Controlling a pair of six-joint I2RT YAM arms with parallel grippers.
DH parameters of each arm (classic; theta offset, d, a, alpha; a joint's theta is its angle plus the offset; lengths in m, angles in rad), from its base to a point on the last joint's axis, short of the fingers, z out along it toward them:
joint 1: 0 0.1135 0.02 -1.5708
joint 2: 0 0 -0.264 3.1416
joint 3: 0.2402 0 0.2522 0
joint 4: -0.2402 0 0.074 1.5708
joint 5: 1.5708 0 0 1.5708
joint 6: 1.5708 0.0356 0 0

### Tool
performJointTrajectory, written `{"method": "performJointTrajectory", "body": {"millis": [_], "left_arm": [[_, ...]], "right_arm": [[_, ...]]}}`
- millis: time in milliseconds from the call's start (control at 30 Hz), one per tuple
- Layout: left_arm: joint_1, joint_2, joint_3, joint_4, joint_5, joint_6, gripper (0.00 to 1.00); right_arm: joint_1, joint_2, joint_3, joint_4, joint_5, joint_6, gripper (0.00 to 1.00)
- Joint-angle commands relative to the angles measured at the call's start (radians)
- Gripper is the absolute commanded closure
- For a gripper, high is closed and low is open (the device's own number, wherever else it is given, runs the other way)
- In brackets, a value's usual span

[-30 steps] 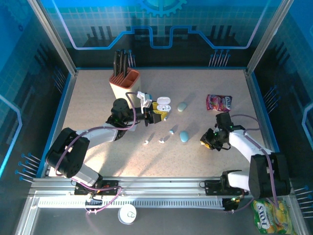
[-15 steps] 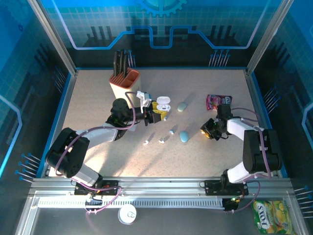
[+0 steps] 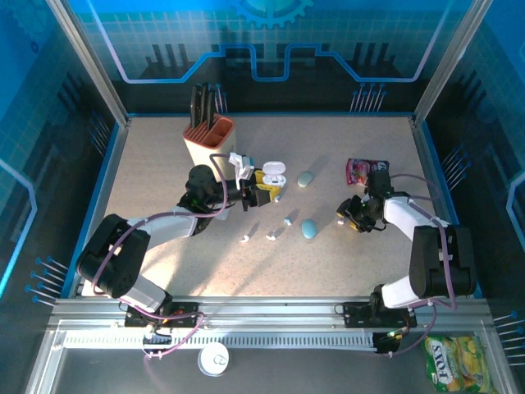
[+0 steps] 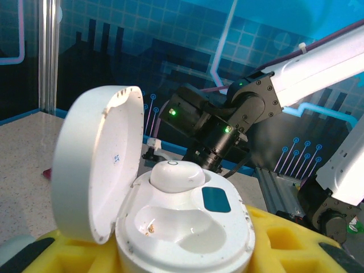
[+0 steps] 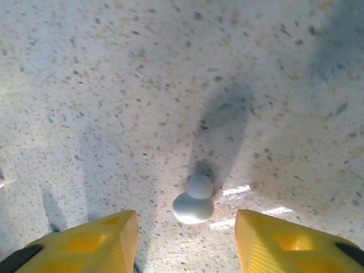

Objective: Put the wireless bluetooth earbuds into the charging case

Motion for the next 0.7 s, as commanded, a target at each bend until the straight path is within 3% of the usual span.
{"method": "performJointTrajectory", "body": {"millis": [0,367,667], "left_arm": [[0.01,-0.004,-0.004,0.039,-0.001,-0.001,0.67],[0.008,-0.048,-0.027,-0.001,-0.056,0.009,0.69],[0.009,-0.065,-0.039,-0.017,-0.056,0.032,0.69]], "right_arm": [[-0.007,0.041,0.084,-0.07,0.003,-0.126,0.51],[0.006,0.237,0.22,-0.068,-0.02,-0.174,0.52],[0.034,0.21,0.14,-0.058,-0.032,-0.151,0.52]]}}
